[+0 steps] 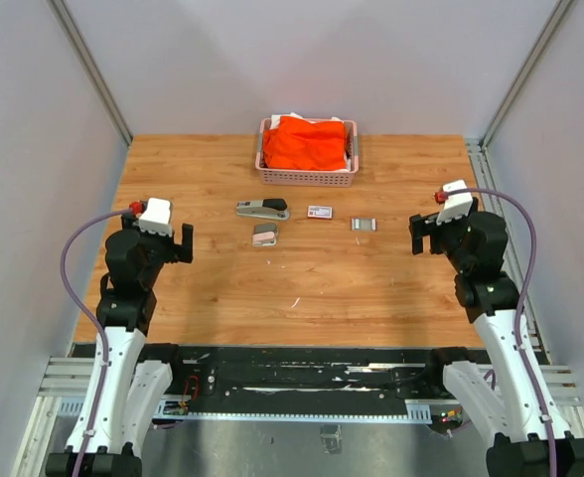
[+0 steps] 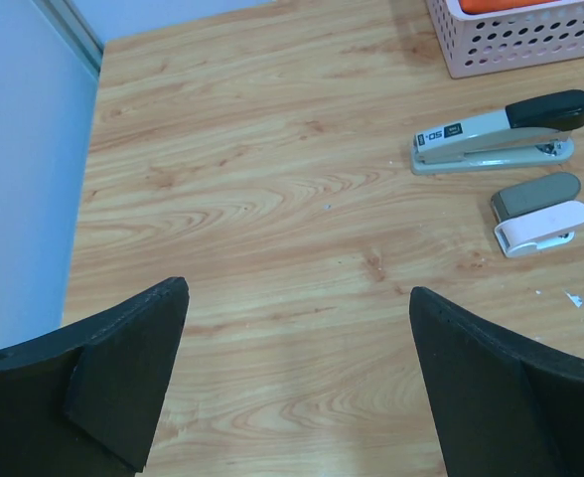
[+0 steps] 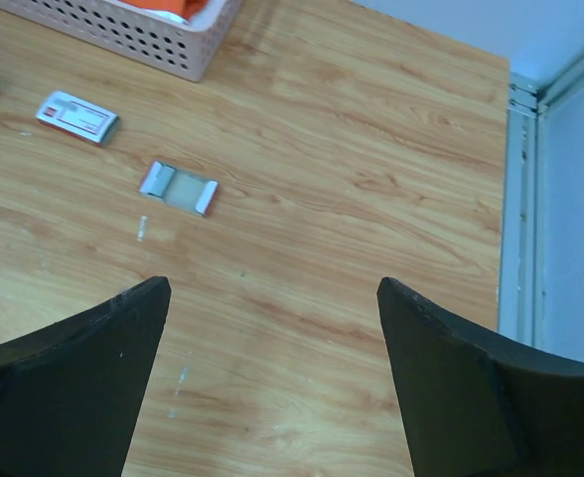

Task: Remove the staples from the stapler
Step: Pick up the stapler from the center of the board.

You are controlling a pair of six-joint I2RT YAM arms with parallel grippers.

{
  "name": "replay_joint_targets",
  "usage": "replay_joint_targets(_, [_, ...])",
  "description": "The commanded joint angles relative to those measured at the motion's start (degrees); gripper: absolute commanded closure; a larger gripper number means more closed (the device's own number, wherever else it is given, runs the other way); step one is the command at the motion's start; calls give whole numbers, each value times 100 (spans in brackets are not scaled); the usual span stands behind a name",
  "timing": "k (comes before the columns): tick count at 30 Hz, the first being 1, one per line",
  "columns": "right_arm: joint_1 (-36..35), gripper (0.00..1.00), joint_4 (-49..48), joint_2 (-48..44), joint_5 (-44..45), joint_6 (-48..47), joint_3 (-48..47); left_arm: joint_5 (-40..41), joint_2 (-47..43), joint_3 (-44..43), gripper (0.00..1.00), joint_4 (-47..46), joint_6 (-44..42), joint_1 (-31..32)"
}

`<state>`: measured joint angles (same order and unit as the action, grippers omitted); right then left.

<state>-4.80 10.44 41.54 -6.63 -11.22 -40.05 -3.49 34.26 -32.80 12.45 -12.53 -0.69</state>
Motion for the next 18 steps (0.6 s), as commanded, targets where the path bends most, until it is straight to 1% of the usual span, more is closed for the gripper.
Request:
replay_joint_targets(1, [200, 13, 474, 238, -1046, 471, -599, 117, 163, -424, 2, 236, 6, 49])
replay_joint_targets(4, [263, 13, 634, 423, -1565, 397, -840, 11, 278, -634, 2, 385, -122, 62])
replay_joint_targets(7, [311, 13, 814, 556, -2221, 30, -962, -298, 402, -816, 2, 581, -343, 71])
replay_joint_targets(10, [332, 13, 1064, 682, -2827, -254, -1084, -891, 526, -969, 2, 832, -691, 77])
replay_joint_targets(14, [291, 13, 1430, 863, -3406, -585, -1300, -1588, 769, -1124, 2, 1035, -1094, 100])
replay_joint_targets(16, [216, 13, 1618, 969, -3622, -755, -1433, -1728, 950, -1204, 2, 1065, -1256, 210])
replay_joint_targets(18, [124, 13, 1771, 1103, -3749, -898, -1579, -1678, 1202, -1298, 2, 1095, -1406, 412])
